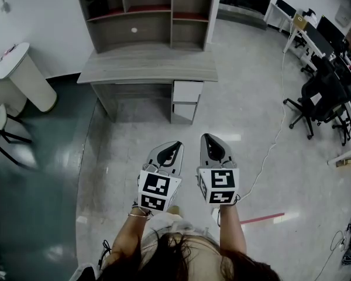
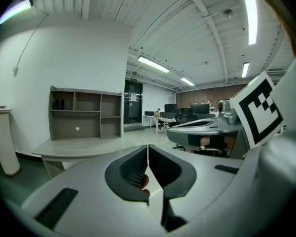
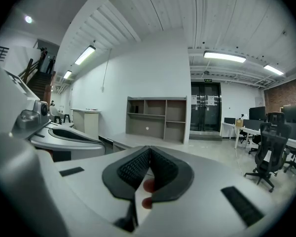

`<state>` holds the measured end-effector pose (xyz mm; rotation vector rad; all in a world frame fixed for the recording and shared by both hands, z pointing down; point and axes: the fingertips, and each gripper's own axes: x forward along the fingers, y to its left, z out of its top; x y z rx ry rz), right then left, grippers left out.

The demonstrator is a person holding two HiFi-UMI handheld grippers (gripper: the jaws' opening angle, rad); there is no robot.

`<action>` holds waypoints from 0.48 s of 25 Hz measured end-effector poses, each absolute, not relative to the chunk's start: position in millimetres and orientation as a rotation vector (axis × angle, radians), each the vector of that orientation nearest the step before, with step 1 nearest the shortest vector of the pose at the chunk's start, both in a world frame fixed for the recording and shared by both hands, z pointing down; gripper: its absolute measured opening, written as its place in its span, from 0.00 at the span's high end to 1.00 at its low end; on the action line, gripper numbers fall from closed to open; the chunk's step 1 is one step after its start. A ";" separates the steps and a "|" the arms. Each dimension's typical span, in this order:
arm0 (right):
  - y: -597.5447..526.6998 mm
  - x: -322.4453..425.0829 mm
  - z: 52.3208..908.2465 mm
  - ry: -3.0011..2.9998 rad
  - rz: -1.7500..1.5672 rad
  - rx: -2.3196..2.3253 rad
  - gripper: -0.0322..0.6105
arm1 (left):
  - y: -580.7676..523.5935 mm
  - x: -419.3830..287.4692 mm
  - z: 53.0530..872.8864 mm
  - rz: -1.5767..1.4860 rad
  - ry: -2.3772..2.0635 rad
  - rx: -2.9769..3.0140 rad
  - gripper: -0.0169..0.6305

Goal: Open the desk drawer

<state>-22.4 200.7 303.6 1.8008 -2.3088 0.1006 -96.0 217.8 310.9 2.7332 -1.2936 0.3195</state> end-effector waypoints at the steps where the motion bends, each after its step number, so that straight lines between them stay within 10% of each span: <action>1: 198.1 -23.3 304.3 -2.307 0.103 1.800 0.92 | 215.0 -97.3 310.6 0.316 -1.292 2.732 0.95; 12: 170.7 -25.7 306.4 -2.312 0.114 1.791 0.92 | 187.0 -102.5 307.8 0.279 -1.320 2.708 0.95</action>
